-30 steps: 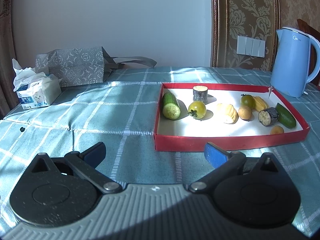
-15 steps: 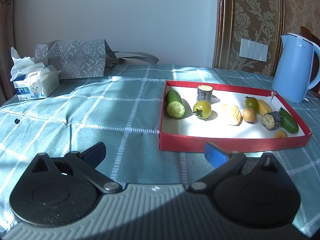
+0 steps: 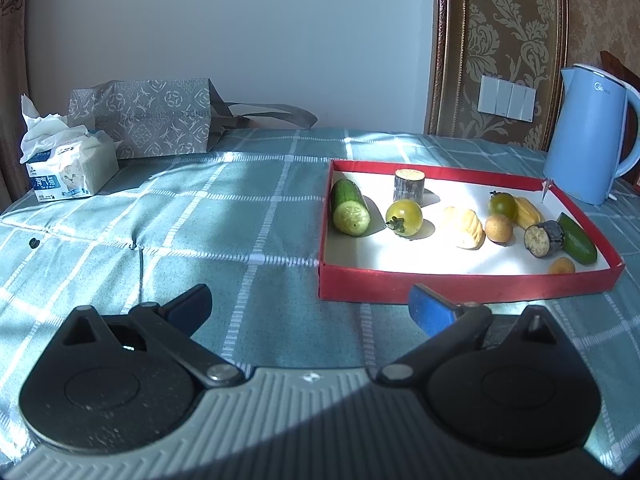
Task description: Organize fruits
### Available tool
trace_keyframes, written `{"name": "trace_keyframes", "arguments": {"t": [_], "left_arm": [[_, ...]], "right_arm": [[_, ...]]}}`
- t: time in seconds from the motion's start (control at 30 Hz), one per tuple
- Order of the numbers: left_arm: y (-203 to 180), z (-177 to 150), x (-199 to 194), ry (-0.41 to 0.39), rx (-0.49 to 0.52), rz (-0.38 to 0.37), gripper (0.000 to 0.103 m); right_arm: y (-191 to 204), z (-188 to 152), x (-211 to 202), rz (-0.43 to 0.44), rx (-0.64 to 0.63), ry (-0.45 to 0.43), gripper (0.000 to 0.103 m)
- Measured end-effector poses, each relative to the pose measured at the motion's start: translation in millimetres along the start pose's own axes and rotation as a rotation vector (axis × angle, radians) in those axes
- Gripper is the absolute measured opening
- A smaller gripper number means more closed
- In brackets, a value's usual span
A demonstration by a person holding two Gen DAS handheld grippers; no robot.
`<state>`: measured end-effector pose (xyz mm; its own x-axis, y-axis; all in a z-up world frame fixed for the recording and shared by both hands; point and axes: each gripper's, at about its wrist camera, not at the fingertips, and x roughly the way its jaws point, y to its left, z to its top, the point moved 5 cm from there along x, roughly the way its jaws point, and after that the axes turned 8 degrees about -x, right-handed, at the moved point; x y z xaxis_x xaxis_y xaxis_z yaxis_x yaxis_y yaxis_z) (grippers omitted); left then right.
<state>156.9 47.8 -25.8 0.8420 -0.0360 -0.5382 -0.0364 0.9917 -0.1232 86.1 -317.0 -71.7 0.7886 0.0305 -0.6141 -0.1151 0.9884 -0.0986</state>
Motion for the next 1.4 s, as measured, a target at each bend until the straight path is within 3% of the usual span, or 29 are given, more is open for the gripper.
{"name": "trace_keyframes", "arguments": {"t": [0.4, 1.4], "left_arm": [[-0.2, -0.9, 0.9, 0.001, 0.006, 0.011, 0.103], [0.6, -2.8, 4.0, 0.016, 0.013, 0.019, 0.103]], "right_arm": [[13.9, 1.7, -12.8, -0.026, 0.075, -0.023, 0.103], [36.0, -2.4, -9.6, -0.018, 0.045, -0.012, 0.103]]}}
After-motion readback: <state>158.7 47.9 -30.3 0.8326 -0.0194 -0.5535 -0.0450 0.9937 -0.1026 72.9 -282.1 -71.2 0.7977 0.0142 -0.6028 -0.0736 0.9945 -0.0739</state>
